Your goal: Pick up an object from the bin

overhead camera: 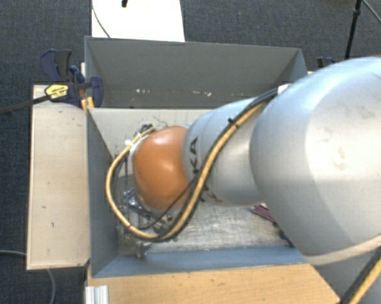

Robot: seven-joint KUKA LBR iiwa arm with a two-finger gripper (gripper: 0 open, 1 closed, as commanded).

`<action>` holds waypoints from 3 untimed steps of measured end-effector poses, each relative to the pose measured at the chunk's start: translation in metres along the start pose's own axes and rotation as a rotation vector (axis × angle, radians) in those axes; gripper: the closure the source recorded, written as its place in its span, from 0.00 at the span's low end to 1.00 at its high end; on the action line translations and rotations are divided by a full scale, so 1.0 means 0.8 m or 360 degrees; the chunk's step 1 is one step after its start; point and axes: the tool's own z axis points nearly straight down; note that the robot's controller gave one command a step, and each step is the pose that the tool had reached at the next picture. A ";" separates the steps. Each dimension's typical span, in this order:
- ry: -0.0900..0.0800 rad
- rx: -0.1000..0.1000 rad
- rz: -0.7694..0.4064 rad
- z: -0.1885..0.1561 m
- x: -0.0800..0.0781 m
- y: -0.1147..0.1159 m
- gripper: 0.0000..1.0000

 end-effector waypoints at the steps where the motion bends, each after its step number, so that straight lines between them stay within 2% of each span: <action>1: 0.0008 0.0000 0.0013 0.000 0.002 0.000 1.00; 2: -0.0004 0.0001 -0.0237 -0.160 -0.021 -0.036 1.00; 3: -0.0002 0.0002 -0.0637 -0.263 -0.039 -0.092 1.00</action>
Offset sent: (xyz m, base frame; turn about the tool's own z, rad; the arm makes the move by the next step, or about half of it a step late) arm 0.0000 0.0000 0.0000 0.0000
